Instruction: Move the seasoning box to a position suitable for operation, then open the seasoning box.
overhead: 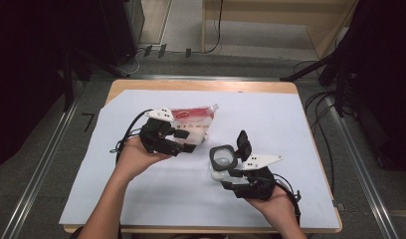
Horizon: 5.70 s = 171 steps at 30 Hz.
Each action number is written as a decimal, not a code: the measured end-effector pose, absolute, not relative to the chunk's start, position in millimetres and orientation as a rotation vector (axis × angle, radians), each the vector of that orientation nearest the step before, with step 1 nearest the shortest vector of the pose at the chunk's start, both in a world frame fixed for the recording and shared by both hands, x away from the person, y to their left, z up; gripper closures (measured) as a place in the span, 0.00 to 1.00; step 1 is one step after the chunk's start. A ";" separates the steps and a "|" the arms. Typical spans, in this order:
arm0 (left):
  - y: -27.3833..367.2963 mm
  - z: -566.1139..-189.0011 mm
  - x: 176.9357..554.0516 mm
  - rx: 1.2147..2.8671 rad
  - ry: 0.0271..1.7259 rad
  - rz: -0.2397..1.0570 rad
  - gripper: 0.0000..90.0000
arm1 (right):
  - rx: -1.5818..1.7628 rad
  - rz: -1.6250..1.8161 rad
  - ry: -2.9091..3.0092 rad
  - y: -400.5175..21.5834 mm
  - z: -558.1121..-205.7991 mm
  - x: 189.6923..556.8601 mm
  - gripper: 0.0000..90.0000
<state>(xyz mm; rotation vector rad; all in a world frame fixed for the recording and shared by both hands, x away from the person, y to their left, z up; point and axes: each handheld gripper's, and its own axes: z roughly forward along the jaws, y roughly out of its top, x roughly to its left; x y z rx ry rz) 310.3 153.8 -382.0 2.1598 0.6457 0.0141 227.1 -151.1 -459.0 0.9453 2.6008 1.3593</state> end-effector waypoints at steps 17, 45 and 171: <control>204.2 -393.6 327.3 2.161 0.755 0.080 0.47 | 0.920 1.379 2.643 -135.9 -465.1 230.2 0.59; 177.3 -408.0 368.6 2.199 0.773 0.043 0.55 | 0.880 1.382 2.668 -118.7 -462.9 232.5 0.60; 139.3 -349.2 289.3 2.116 0.889 -0.307 0.92 | 0.717 1.493 2.616 -19.9 -475.2 201.2 0.66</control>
